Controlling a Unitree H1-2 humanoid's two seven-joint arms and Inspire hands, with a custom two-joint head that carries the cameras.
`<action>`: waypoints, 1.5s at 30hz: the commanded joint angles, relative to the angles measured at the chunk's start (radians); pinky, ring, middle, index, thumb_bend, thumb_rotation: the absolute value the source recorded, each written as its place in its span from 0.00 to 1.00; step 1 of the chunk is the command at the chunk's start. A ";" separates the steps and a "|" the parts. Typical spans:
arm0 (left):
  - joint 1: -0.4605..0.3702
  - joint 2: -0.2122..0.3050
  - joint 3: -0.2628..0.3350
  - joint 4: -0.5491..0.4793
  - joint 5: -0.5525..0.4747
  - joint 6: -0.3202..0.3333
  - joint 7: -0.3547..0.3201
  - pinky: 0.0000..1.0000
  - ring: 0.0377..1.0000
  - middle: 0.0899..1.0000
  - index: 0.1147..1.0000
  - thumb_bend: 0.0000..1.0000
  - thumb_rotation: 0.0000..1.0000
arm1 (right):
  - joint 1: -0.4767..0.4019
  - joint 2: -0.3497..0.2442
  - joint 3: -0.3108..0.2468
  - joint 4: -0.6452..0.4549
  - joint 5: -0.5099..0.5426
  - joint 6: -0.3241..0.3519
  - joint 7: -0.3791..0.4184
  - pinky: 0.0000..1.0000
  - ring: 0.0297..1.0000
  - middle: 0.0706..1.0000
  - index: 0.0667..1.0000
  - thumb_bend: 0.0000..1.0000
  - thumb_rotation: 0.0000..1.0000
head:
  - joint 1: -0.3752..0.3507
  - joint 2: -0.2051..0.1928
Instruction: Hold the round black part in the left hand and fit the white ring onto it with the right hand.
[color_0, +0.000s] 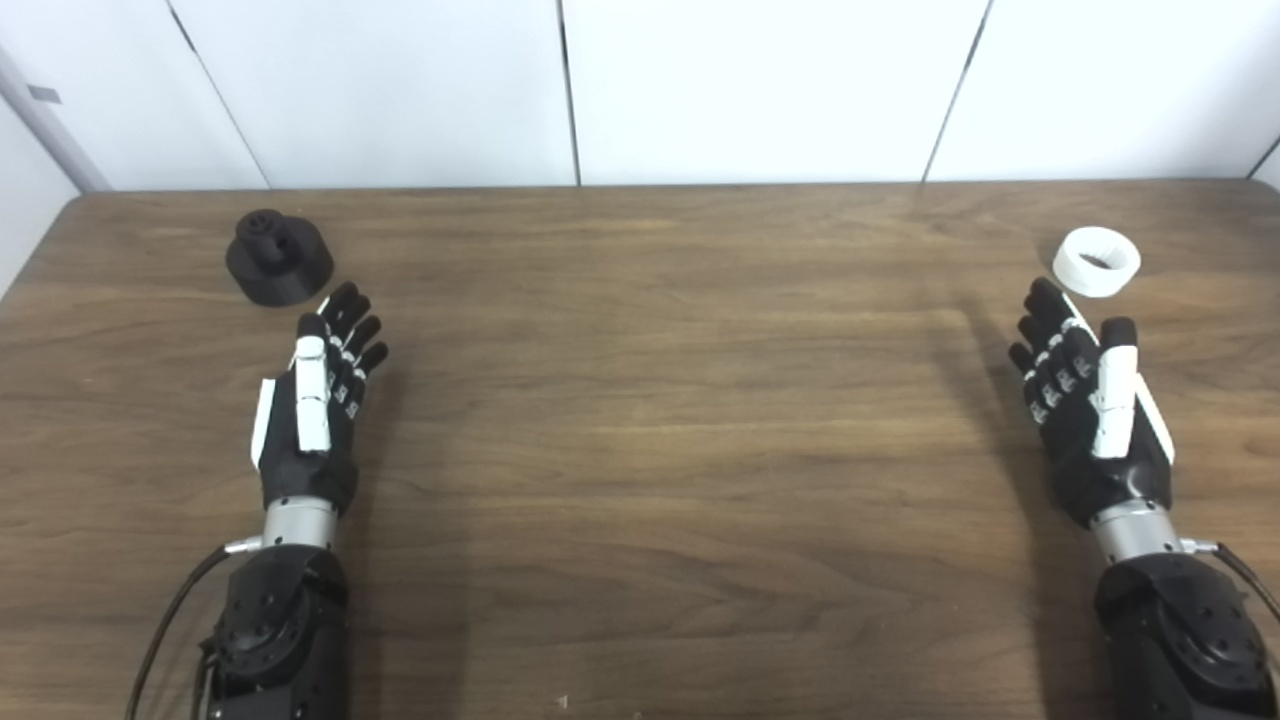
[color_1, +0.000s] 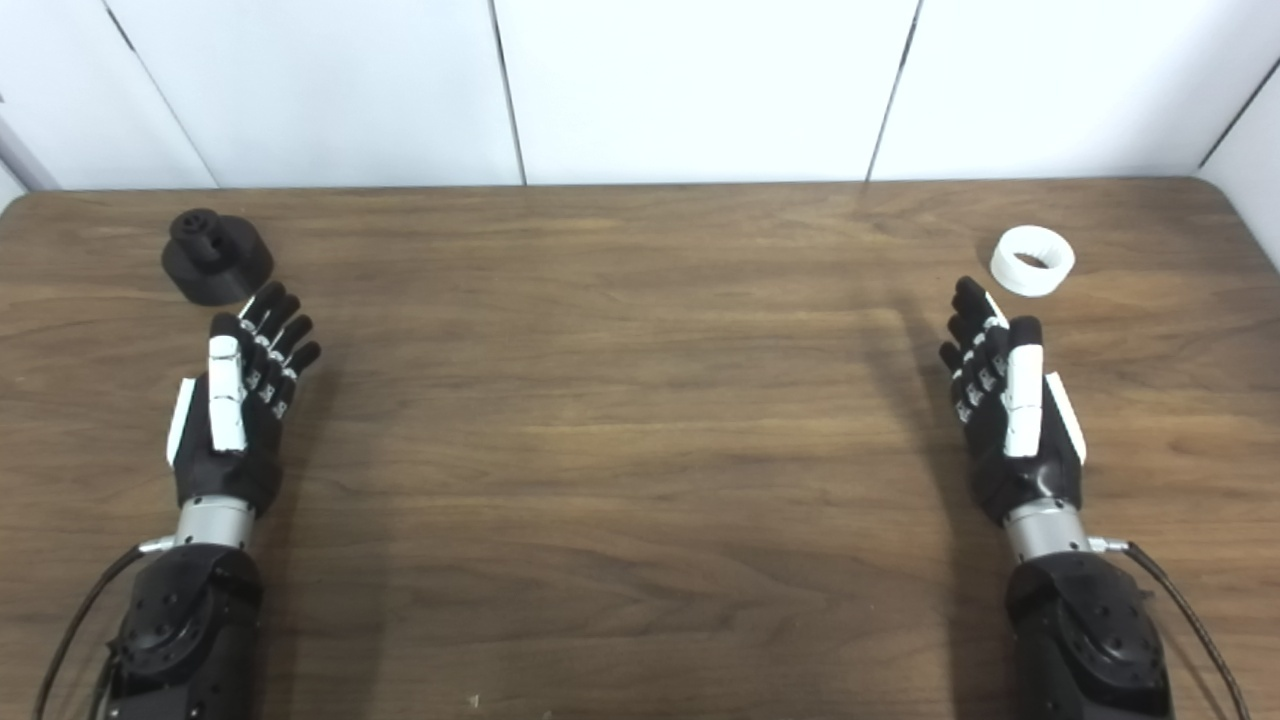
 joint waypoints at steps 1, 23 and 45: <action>-0.023 0.005 -0.001 -0.038 0.002 -0.024 -0.002 0.91 0.92 0.92 0.90 0.62 0.92 | -0.021 -0.016 -0.010 -0.021 0.007 -0.041 0.010 1.00 1.00 0.98 0.94 0.66 1.00 | 0.001 0.004; -0.025 0.002 0.000 -0.040 0.003 -0.020 0.005 0.90 0.91 0.91 0.89 0.61 0.91 | -0.021 -0.016 -0.012 -0.018 0.009 -0.049 0.015 1.00 1.00 0.98 0.93 0.66 1.00 | 0.002 0.003; 0.007 -0.015 -0.015 -0.136 0.044 0.013 0.040 0.90 0.92 0.92 0.92 0.66 0.80 | 0.010 -0.036 -0.024 -0.026 0.024 -0.054 0.036 1.00 1.00 0.98 0.95 0.64 1.00 | 0.142 -0.057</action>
